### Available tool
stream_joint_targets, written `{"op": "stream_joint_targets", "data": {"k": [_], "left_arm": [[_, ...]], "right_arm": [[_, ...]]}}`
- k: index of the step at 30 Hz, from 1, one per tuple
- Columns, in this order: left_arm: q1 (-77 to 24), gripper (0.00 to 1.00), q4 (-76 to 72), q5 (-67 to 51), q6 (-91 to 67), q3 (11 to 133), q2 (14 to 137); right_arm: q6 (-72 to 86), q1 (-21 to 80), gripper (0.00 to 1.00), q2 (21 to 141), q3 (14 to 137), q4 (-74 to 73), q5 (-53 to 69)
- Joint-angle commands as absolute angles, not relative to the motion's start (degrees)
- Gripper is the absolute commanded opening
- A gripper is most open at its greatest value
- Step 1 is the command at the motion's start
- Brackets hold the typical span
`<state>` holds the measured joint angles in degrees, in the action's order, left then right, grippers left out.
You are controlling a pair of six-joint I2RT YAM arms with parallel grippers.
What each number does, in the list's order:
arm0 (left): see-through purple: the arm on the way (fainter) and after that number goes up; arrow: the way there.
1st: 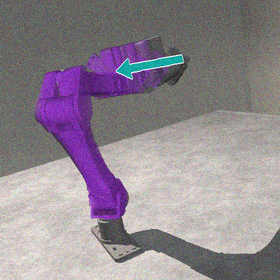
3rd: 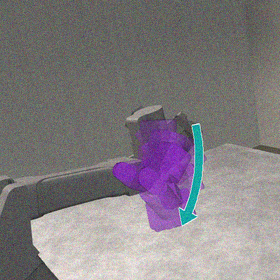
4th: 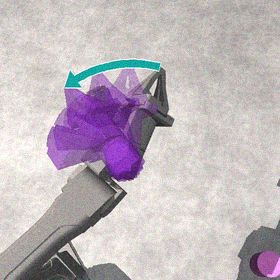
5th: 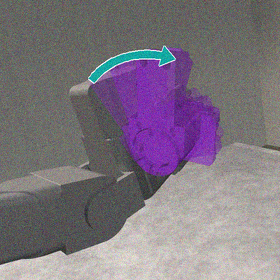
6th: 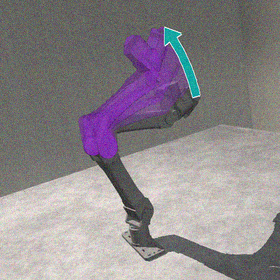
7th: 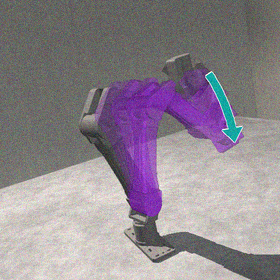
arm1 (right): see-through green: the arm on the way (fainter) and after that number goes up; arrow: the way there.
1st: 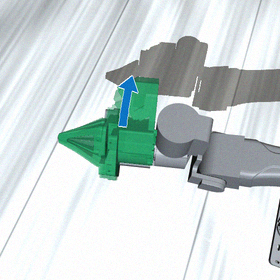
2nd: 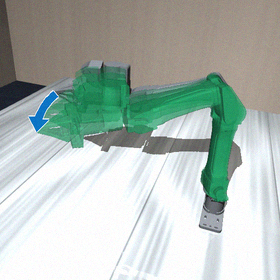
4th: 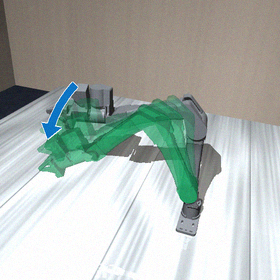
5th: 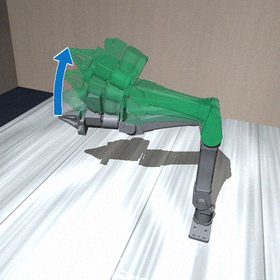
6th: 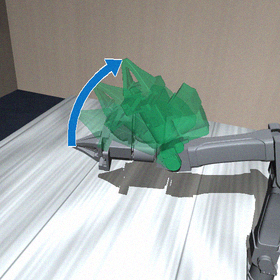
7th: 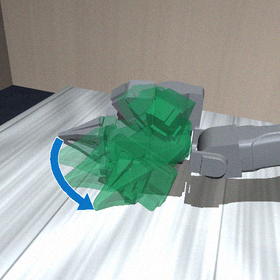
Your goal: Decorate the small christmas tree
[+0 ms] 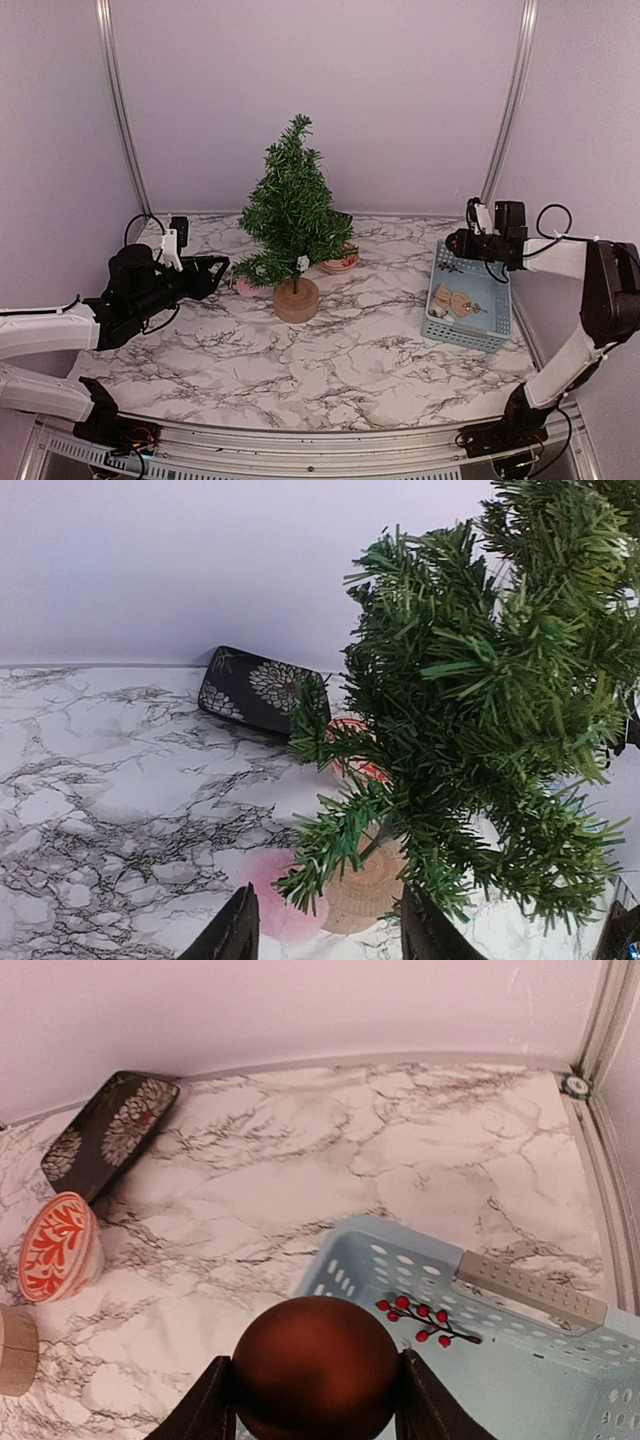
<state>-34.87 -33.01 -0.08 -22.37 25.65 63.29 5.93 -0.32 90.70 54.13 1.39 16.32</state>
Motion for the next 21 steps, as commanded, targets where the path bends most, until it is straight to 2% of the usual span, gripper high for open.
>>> {"op": "stream_joint_targets", "data": {"k": [1, 11, 18, 21], "left_arm": [[-36.21, 0.5, -31.26, -5.01, -17.77, 27.31, 59.56], [-49.19, 0.65, -24.76, -3.89, 0.67, 28.81, 51.5], [-60.39, 0.72, -17.61, 2.85, 14.38, 34.25, 54.48], [-64.24, 0.74, -16.29, 5.35, 19.12, 36.4, 57.32]], "right_arm": [[6.56, 3.76, 0.43, 83.94, 51.93, 0.18, 20.57], [5.93, 12.88, 0.43, 66.26, 50.3, -9.47, 30.41], [6.16, 18.84, 0.43, 62.01, 50.81, -15.33, 42.54], [8.02, 24.19, 0.43, 61.92, 49.96, -15.19, 44.11]]}}
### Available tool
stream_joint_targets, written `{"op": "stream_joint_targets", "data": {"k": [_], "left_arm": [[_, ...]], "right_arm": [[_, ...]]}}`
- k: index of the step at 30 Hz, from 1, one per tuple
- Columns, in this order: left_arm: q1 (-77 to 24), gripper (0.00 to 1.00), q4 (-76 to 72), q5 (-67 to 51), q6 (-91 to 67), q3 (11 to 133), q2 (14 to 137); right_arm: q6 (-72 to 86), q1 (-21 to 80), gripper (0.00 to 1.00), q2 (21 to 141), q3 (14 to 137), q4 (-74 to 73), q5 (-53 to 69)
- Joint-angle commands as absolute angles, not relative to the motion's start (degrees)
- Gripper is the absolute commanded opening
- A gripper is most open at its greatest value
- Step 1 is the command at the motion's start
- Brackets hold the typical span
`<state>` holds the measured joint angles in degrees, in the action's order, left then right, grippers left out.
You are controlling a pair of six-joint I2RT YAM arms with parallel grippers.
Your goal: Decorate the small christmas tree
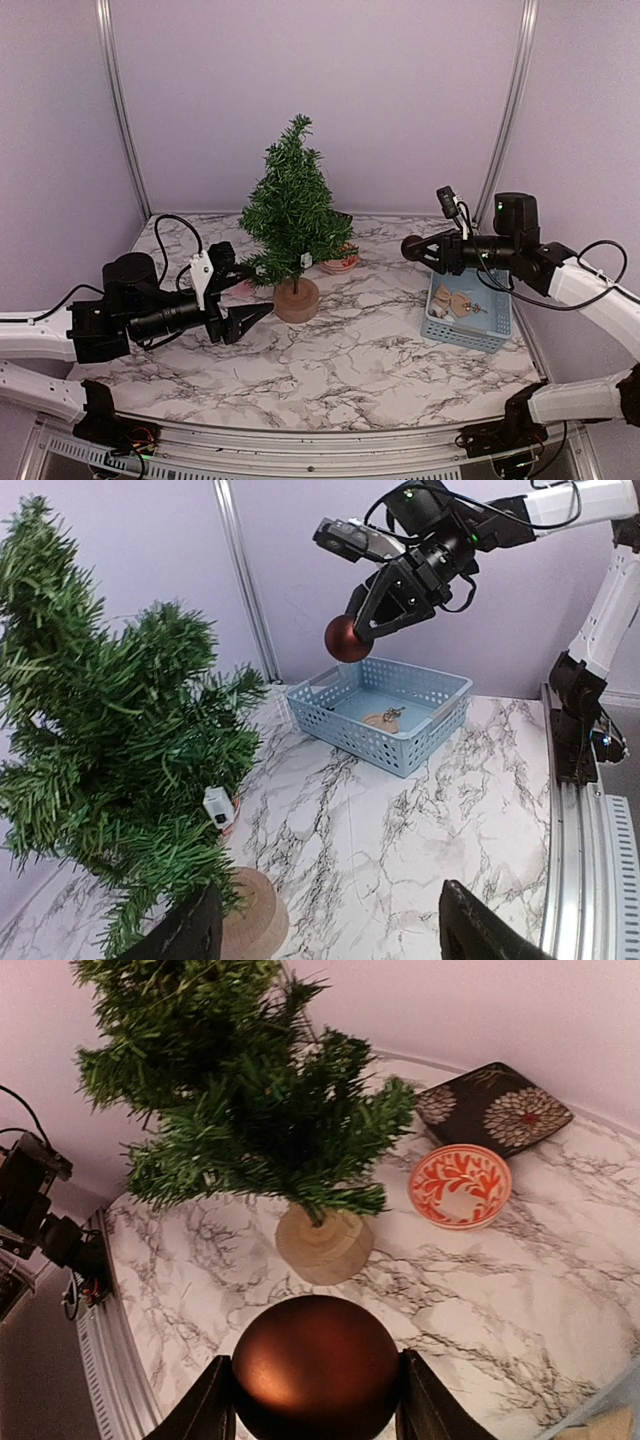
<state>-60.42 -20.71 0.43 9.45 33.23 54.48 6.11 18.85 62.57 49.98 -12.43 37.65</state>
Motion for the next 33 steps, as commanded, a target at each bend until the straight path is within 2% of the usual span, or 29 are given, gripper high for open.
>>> {"op": "stream_joint_targets", "data": {"k": [1, 11, 16, 26, 33], "left_arm": [[-65.46, 0.75, -16.19, 6.13, 20.32, 37.27, 58.5], [-73.87, 0.74, -16.09, 14.07, 28.23, 45.62, 70.26], [-74.6, 0.76, -13.14, 12.1, 28.22, 48.43, 73.54], [-74.79, 0.76, -5.14, 4.97, 28.0, 53.05, 79.02], [-75.21, 0.73, -2.5, 9.93, 29.69, 55.64, 82.15]], "right_arm": [[8.65, 26.09, 0.43, 62.14, 49.82, -15.21, 43.85], [17.8, 43.69, 0.43, 68.37, 50.01, -11.01, 39.35], [21.34, 49.44, 0.43, 72.75, 51.68, -9.84, 37.94], [23.28, 52.24, 0.43, 77.18, 55.34, -10.8, 37.55], [24.94, 53.25, 0.43, 78.77, 55.93, -10.81, 38.03]]}}
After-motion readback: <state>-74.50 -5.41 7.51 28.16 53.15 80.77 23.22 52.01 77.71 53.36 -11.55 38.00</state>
